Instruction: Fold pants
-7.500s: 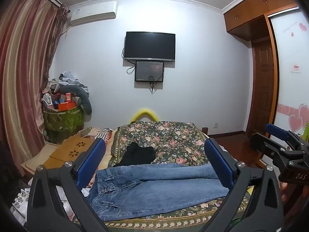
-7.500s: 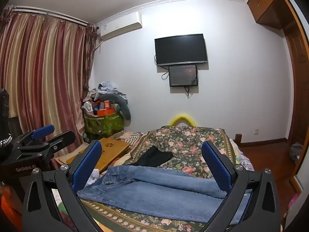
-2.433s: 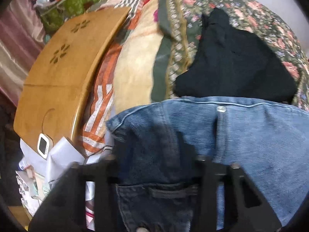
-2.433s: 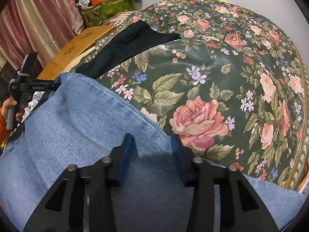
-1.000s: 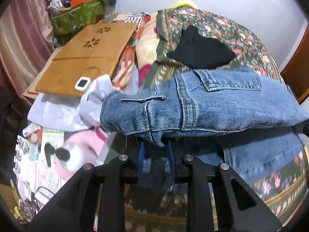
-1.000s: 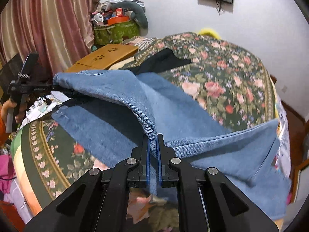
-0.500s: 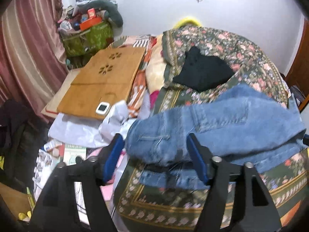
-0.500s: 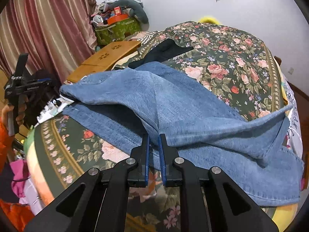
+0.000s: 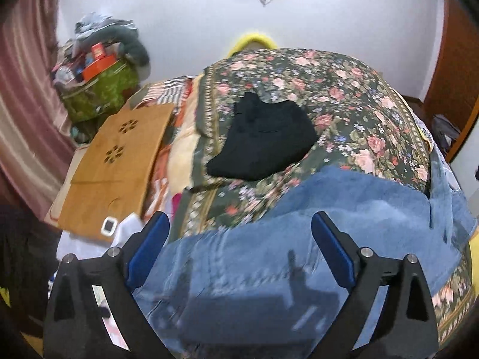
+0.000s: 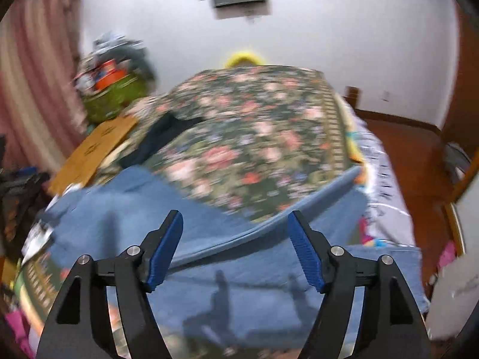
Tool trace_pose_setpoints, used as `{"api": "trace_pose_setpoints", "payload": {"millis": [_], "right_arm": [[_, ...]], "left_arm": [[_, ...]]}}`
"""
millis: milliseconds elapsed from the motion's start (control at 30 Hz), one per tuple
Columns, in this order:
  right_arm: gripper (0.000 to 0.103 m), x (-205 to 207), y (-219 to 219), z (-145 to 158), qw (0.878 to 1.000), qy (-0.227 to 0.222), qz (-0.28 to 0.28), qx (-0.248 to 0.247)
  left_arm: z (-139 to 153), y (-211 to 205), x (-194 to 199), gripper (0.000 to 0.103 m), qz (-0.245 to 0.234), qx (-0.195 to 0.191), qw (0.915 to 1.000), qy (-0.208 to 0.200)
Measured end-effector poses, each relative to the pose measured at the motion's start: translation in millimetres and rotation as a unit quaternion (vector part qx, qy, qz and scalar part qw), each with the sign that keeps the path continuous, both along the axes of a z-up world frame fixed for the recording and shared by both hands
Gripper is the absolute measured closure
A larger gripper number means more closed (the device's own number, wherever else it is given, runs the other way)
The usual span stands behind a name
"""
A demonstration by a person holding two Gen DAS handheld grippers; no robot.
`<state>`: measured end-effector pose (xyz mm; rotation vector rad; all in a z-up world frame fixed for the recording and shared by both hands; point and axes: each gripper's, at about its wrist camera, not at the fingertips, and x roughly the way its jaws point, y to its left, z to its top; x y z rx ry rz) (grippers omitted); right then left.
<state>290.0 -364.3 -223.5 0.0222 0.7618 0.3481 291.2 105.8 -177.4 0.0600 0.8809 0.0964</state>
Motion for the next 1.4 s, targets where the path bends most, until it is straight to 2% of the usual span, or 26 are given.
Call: {"api": "trace_pose_setpoints", "payload": {"millis": [267, 433, 600, 633, 667, 700, 733, 800, 900, 1033, 1133, 1267, 1333, 1400], "right_arm": [[0.034, 89.2, -56.5, -41.9, 0.993, 0.062, -0.099, 0.007], [0.034, 133.0, -67.5, -71.1, 0.987, 0.1, -0.126, 0.017], [0.035, 172.2, -70.5, -103.2, 0.98, 0.135, -0.144, 0.014], [0.046, 177.3, -71.6, -109.1, 0.979, 0.14, -0.145, 0.014], [0.066, 181.4, -74.1, -115.3, 0.978, 0.148, -0.145, 0.02], [0.076, 183.8, -77.2, -118.9, 0.977, 0.155, -0.146, 0.028], [0.093, 183.8, -81.9, -121.2, 0.975, 0.162, -0.15, 0.037], [0.095, 179.0, -88.3, -116.0, 0.976, 0.149, -0.151, 0.046], [0.096, 161.0, -97.2, -91.7, 0.982, 0.11, -0.149, 0.034], [0.098, 130.8, -124.5, -44.2, 0.986, 0.07, -0.143, 0.05], [0.099, 95.7, -152.8, 9.3, 0.985, 0.011, -0.151, 0.077], [0.099, 62.7, -185.6, 54.5, 0.982, -0.052, -0.157, 0.096], [0.099, 48.2, -194.9, 58.2, 0.981, -0.063, -0.158, 0.089], [0.099, 35.4, -203.5, 49.0, 0.983, -0.055, -0.16, 0.075]], "left_arm": [[-25.2, -27.4, 54.5, 0.006, -0.026, -0.008, 0.9991, 0.034], [-48.7, -39.9, 76.9, 0.006, -0.037, 0.016, 0.9976, 0.057], [-67.1, -43.3, 86.7, 0.006, -0.041, 0.012, 0.9955, 0.084], [-69.1, -44.1, 87.3, 0.006, -0.042, 0.012, 0.9951, 0.088], [-69.8, -45.1, 87.5, 0.006, -0.044, 0.014, 0.9948, 0.091], [-70.0, -46.7, 87.1, 0.006, -0.045, 0.016, 0.9946, 0.092], [-69.6, -47.5, 86.7, 0.006, -0.047, 0.019, 0.9944, 0.093], [-66.8, -51.4, 85.6, 0.006, -0.051, 0.026, 0.9939, 0.094], [-62.2, -60.3, 84.3, 0.006, -0.066, 0.024, 0.9926, 0.099], [-63.4, -78.7, 83.0, 0.006, -0.089, 0.009, 0.9883, 0.124], [-68.8, -93.8, 80.2, 0.006, -0.107, 0.001, 0.9828, 0.15], [-77.1, -121.6, 66.0, 0.006, -0.137, -0.007, 0.9743, 0.179], [-77.2, -137.0, 54.2, 0.006, -0.146, 0.008, 0.9738, 0.174], [-76.0, -145.1, 47.1, 0.006, -0.148, 0.014, 0.9741, 0.171]]}}
